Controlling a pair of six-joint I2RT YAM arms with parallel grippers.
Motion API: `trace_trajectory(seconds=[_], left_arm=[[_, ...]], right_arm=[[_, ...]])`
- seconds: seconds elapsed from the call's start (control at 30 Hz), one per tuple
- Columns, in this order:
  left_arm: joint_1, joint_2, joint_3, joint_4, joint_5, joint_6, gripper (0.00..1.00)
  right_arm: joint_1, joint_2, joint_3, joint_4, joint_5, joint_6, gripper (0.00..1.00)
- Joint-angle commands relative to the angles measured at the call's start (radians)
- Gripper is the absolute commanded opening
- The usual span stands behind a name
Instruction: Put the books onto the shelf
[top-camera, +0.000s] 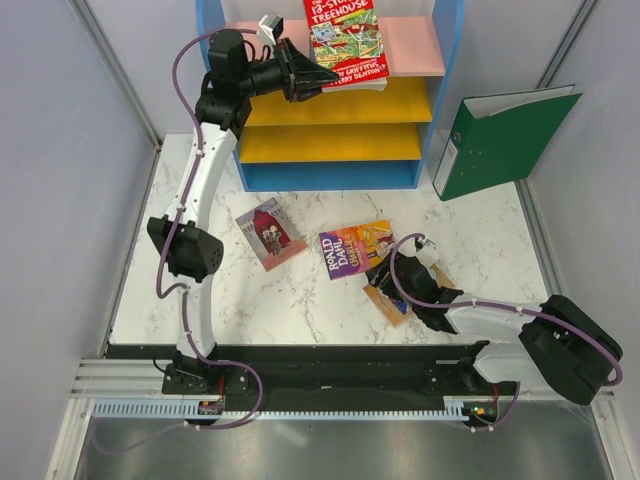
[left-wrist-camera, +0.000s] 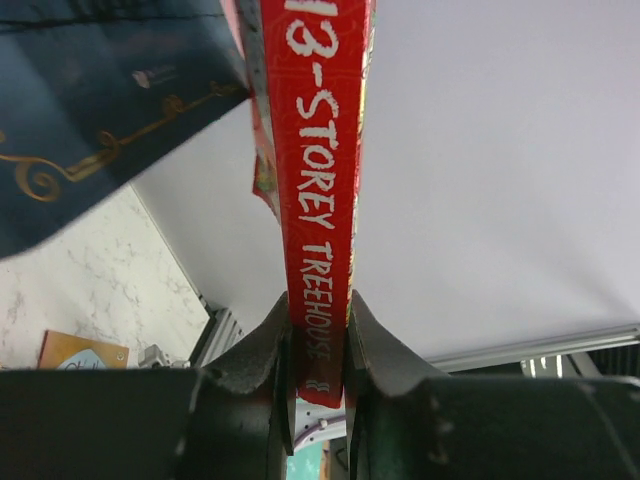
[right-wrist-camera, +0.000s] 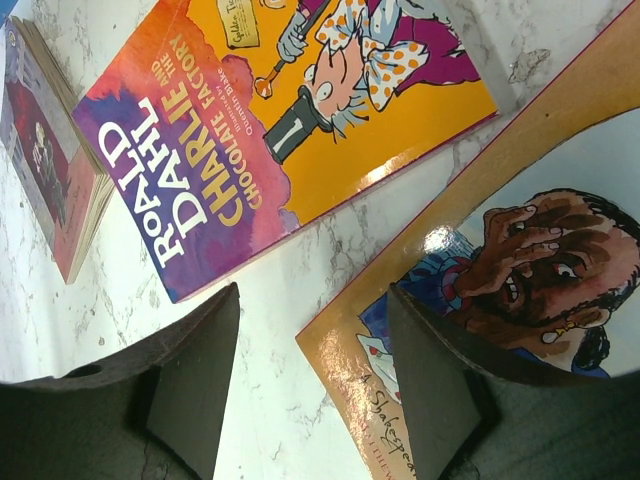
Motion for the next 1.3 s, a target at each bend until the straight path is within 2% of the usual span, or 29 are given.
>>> trace_trajectory(seconds=[0.0, 0.67, 0.77, 0.9, 1.27], left_arm=[[0.008, 0.025, 0.038, 0.155, 0.044, -0.124, 0.02], [0.023, 0.010, -0.060, 0.156, 0.094, -0.219, 0.06], [0.025, 0.007, -0.068, 0.155, 0.102, -0.213, 0.13], [0.025, -0.028, -0.117, 0.156, 0.088, -0.185, 0.31], [0.026, -0.087, -0.194, 0.156, 0.088, -0.130, 0.47]], right_arm=[[0.002, 0.019, 0.032, 0.009, -0.013, -0.013, 0.68], [0.002, 0.019, 0.035, 0.003, -0.014, -0.015, 0.68], [0.002, 0.019, 0.035, 0.004, -0.016, -0.015, 0.68], [0.002, 0.018, 0.037, 0.003, -0.016, -0.018, 0.68], [0.002, 0.018, 0.037, 0.001, -0.017, -0.019, 0.68]])
